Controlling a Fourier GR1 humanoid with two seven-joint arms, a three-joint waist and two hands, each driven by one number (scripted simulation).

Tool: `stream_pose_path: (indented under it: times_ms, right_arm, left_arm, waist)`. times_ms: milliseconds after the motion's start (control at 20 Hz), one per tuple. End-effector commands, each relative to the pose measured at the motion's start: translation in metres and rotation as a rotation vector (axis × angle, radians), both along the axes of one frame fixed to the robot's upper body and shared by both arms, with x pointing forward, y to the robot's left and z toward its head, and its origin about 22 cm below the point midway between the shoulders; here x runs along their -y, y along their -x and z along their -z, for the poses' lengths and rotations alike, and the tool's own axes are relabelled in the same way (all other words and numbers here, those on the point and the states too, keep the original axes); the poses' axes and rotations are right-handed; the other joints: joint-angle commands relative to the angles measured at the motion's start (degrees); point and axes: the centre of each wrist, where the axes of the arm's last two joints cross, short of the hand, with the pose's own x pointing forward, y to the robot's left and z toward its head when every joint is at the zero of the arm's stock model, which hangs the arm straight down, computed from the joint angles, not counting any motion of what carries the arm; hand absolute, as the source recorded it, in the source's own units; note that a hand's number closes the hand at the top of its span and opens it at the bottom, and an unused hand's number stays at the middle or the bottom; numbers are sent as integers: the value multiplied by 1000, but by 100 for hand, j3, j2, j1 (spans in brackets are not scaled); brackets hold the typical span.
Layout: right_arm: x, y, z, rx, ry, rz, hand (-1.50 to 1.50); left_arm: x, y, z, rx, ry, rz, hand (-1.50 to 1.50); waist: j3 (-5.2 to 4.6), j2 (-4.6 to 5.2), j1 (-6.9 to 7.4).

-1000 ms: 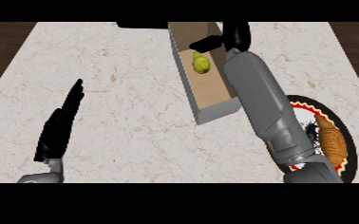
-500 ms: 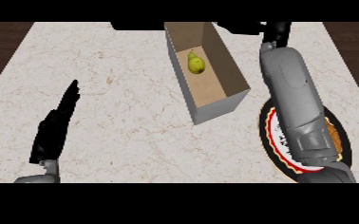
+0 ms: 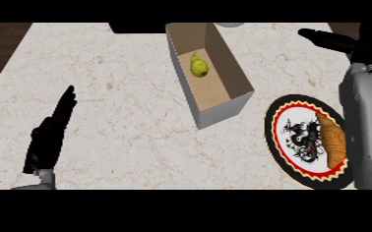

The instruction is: Pick the pear from the plate and place it in the cardboard box

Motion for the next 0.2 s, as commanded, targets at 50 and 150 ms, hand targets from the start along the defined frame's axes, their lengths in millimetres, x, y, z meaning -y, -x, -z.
stream_pose_path:
  times_ms: [50, 150]
  right_arm:
    - [67, 49, 5, 10, 20, -23, -150]
    - [90, 62, 5, 21, 31, -37, -150]
  left_arm:
    - [-6, 5, 9, -12, -13, 5, 0]
    - [-8, -12, -3, -13, -5, -8, 0]
  waist:
    - [-1, 11, 29]
    - [-1, 21, 32]
